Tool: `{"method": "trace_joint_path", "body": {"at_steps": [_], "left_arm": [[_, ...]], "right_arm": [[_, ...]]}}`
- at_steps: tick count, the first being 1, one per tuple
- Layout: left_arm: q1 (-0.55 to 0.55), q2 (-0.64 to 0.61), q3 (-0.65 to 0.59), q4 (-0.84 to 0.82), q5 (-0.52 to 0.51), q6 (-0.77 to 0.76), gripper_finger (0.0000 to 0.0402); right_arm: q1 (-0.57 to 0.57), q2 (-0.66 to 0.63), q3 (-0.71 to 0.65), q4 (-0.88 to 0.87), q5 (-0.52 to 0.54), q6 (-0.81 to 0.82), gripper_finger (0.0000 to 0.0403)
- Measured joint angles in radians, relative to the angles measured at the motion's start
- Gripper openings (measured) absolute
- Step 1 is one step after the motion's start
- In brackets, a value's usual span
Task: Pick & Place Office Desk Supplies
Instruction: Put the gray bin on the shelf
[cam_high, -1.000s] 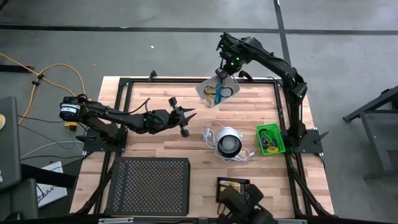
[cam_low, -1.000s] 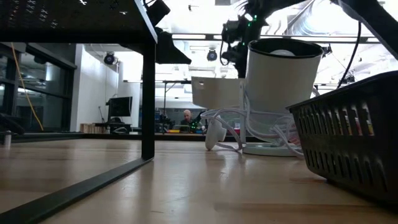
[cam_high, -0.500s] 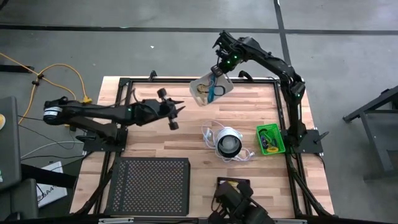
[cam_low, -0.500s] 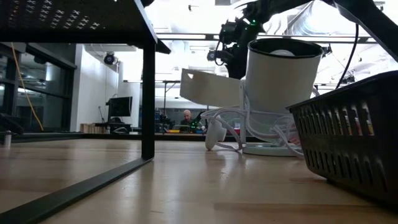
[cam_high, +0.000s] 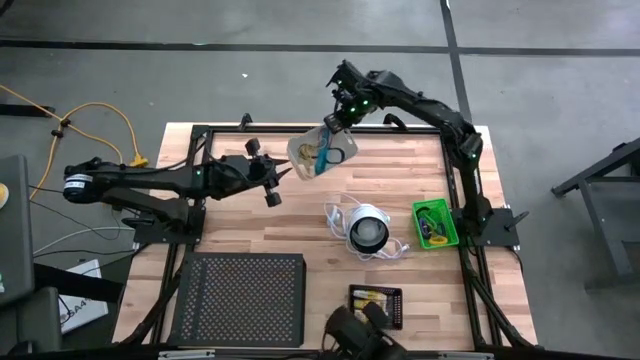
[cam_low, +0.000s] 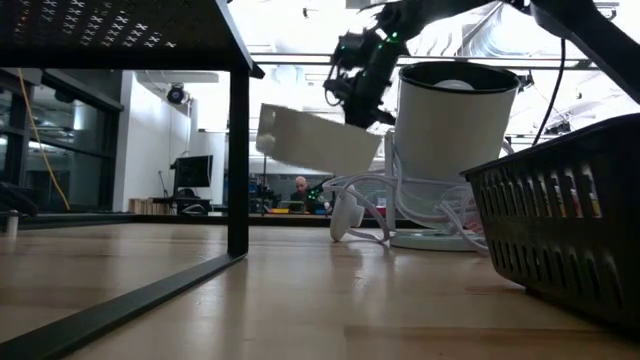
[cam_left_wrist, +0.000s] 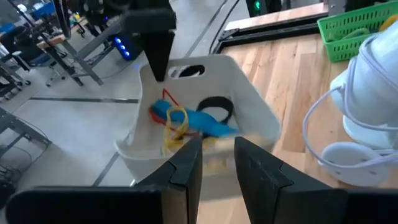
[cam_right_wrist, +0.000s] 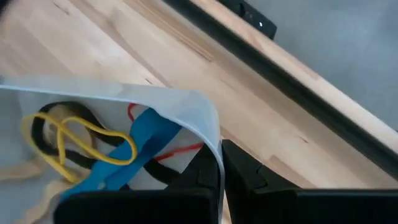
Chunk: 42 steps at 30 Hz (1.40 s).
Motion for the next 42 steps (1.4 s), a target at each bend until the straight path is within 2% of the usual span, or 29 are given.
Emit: {"method": "trace_joint_path", "body": {"at_steps": [9, 20, 42], "left_arm": [[-0.029, 0.000, 0.000, -0.030, 0.000, -0.022, 0.0088], [-0.032, 0.000, 0.000, -0.030, 0.000, -0.022, 0.0088], [-0.032, 0.001, 0.000, -0.032, -0.001, -0.045, 0.0088]], "right_arm": [[0.050, 0.112, -0.002, 0.025, 0.011, 0.008, 0.0003], [0.075, 0.117, -0.002, -0.021, 0.002, 0.009, 0.0003], [0.114, 0.175, -0.033, 0.036, 0.001, 0.038, 0.0003]]}}
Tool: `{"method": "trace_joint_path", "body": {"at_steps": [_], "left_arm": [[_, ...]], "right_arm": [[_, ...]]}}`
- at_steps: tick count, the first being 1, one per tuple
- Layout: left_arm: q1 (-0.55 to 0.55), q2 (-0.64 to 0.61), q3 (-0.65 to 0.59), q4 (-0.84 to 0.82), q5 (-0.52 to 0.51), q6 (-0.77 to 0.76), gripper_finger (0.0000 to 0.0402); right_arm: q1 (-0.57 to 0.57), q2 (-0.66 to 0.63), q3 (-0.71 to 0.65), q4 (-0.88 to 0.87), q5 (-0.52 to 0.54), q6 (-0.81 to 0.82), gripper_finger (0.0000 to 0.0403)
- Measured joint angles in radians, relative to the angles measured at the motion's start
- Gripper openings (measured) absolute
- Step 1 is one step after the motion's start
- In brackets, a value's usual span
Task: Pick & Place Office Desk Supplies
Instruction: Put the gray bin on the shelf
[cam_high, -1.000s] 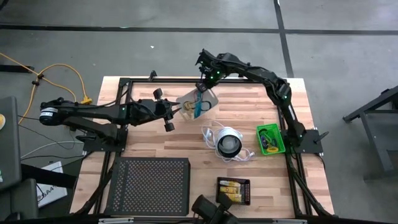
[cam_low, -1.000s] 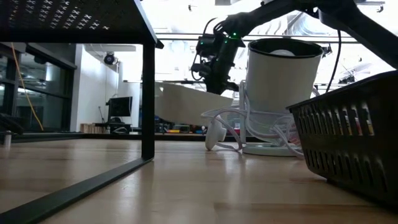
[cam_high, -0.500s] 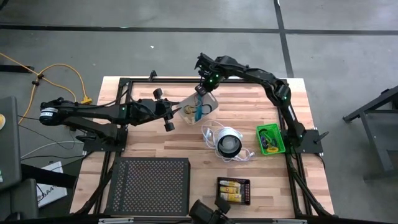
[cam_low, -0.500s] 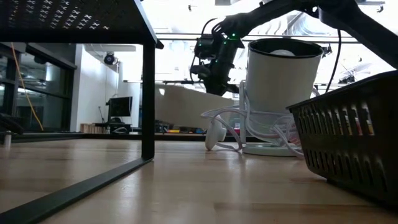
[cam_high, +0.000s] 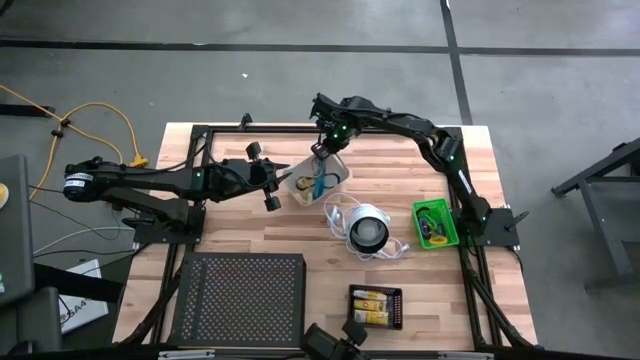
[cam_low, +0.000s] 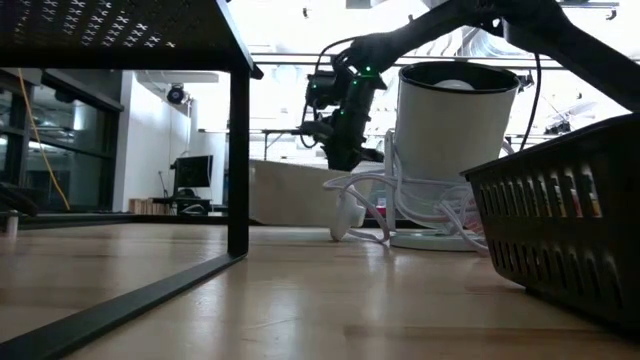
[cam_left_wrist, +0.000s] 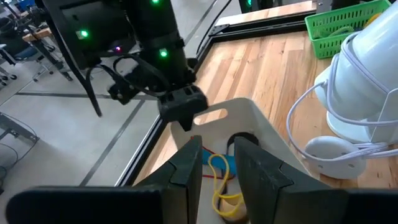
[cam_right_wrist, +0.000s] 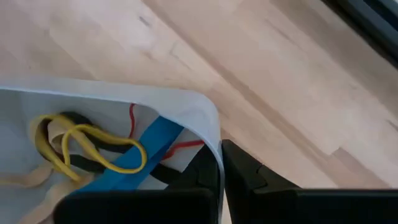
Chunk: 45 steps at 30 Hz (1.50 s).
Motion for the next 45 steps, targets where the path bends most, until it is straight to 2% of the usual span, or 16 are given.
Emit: {"method": "trace_joint_path", "body": {"at_steps": [23, 35, 45], "left_arm": [[0.000, 0.000, 0.000, -0.001, 0.000, 0.001, 0.0088], [0.000, 0.000, 0.000, -0.001, 0.000, 0.001, 0.0088], [0.000, 0.000, 0.000, -0.002, 0.000, 0.000, 0.0088]], "right_arm": [[0.006, 0.011, 0.000, 0.006, 0.001, -0.045, 0.0004], [0.006, 0.011, 0.000, 0.029, 0.000, -0.048, 0.0086], [-0.035, -0.040, 0.015, 0.049, -0.037, -0.068, 0.0111]]}}
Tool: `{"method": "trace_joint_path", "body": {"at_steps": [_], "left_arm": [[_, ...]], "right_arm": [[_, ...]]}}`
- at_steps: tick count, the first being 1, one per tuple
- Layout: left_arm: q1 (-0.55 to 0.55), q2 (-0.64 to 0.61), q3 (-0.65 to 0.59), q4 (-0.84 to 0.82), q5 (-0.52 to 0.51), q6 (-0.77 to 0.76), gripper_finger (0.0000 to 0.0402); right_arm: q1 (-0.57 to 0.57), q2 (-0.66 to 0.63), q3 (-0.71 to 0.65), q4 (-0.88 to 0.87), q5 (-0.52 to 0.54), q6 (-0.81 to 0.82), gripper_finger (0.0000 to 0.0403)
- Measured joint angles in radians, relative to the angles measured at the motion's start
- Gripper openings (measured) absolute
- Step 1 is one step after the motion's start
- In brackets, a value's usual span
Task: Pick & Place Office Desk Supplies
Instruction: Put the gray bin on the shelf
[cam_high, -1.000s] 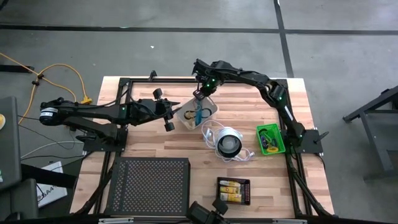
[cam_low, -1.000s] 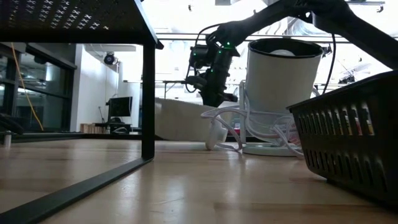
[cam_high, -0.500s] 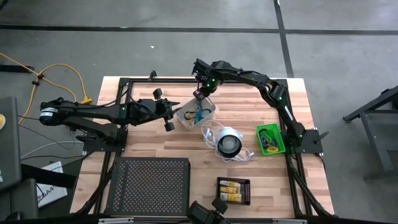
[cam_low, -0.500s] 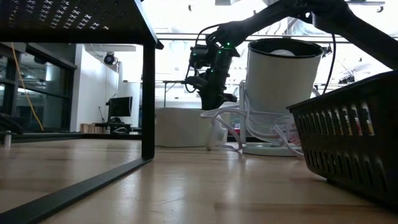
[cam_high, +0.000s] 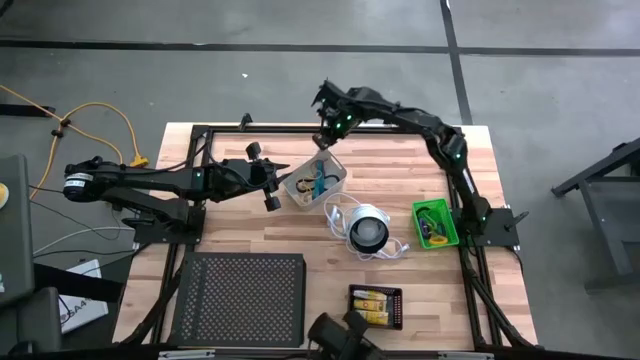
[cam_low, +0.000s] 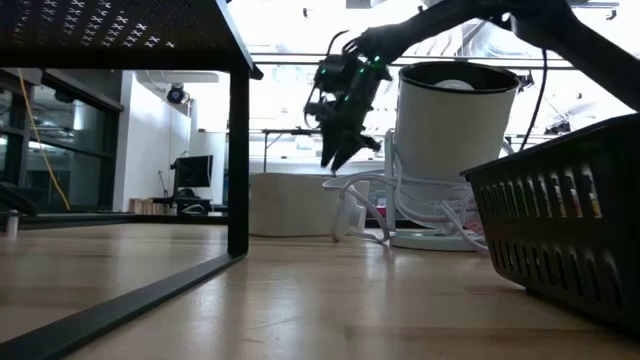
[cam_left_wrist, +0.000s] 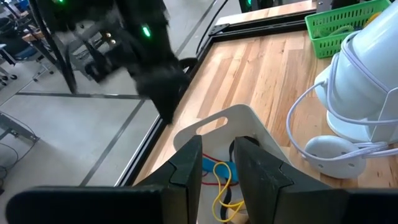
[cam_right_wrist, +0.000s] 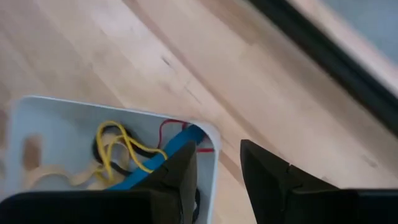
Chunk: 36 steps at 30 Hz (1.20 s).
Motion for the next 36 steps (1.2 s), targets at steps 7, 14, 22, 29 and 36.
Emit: {"method": "trace_joint_path", "body": {"at_steps": [7, 14, 22, 29, 36], "left_arm": [[0.000, 0.000, 0.000, -0.003, 0.000, 0.000, 0.0088], [0.000, 0.000, 0.000, -0.024, 0.004, -0.037, 0.0088], [0.000, 0.000, 0.000, -0.070, 0.027, -0.086, 0.0088], [0.000, 0.000, 0.000, -0.070, 0.027, -0.085, 0.0088], [0.000, 0.000, 0.000, -0.071, 0.027, -0.082, 0.0088]], "right_arm": [[-0.078, -0.091, 0.003, 0.038, -0.017, -0.036, 0.0112], [-0.168, -0.111, 0.003, 0.105, -0.008, -0.069, 0.0112], [-0.243, -0.111, 0.003, 0.107, 0.033, -0.078, 0.0112], [-0.260, -0.110, 0.003, 0.107, 0.122, -0.078, 0.0112], [-0.258, -0.110, 0.002, 0.126, 0.141, -0.078, 0.0112]]}}
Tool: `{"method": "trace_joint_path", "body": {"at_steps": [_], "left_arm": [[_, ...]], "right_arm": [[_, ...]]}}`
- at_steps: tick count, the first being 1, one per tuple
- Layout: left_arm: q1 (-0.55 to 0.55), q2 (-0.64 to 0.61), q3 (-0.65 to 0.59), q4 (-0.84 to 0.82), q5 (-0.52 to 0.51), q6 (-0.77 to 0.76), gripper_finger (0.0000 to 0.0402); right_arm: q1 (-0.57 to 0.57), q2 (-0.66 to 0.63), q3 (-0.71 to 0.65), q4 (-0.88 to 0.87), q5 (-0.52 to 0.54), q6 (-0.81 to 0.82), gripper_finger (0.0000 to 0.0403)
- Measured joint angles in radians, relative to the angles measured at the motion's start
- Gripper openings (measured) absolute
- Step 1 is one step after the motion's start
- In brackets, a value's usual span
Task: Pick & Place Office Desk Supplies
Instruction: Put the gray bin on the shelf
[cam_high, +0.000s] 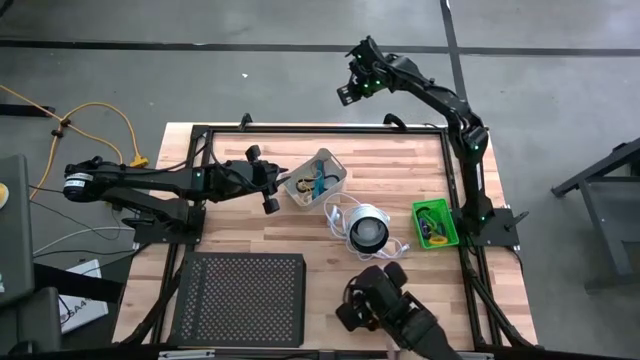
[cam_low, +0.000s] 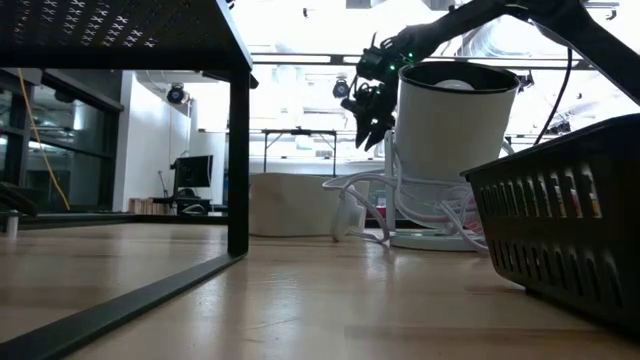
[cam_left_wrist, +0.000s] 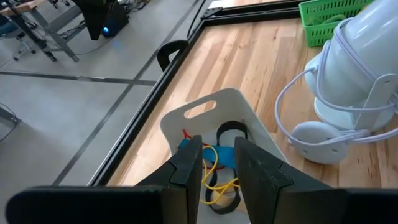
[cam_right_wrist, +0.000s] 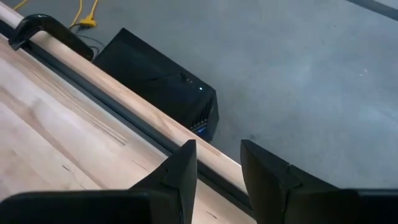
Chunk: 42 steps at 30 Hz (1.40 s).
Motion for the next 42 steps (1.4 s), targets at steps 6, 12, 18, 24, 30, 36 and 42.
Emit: {"method": "trace_joint_path", "body": {"at_steps": [6, 12, 18, 24, 30, 36, 42], "left_arm": [[0.030, 0.000, 0.000, -0.006, 0.071, 0.001, 0.0088], [0.096, 0.036, 0.000, -0.033, 0.168, 0.088, 0.0088], [0.130, 0.070, 0.044, -0.142, 0.194, 0.171, 0.0088], [0.131, 0.080, 0.154, -0.328, 0.208, 0.319, 0.0088], [0.143, 0.116, 0.172, -0.394, 0.262, 0.441, 0.0088], [0.184, 0.145, 0.172, -0.387, 0.352, 0.443, 0.0088], [0.195, 0.145, 0.172, -0.391, 0.355, 0.457, 0.0088]], "right_arm": [[0.018, 0.000, 0.000, 0.044, -0.002, 0.000, 0.0112], [0.049, 0.000, 0.000, 0.096, -0.002, 0.000, 0.0112], [0.090, 0.001, 0.000, 0.151, -0.002, 0.001, 0.0112], [0.144, 0.001, 0.000, 0.195, -0.002, 0.001, 0.0112], [0.208, 0.001, 0.000, 0.225, -0.002, 0.001, 0.0112], [0.285, 0.002, 0.000, 0.229, -0.002, 0.001, 0.0112], [0.372, 0.002, 0.000, 0.229, -0.002, 0.001, 0.0112]]}}
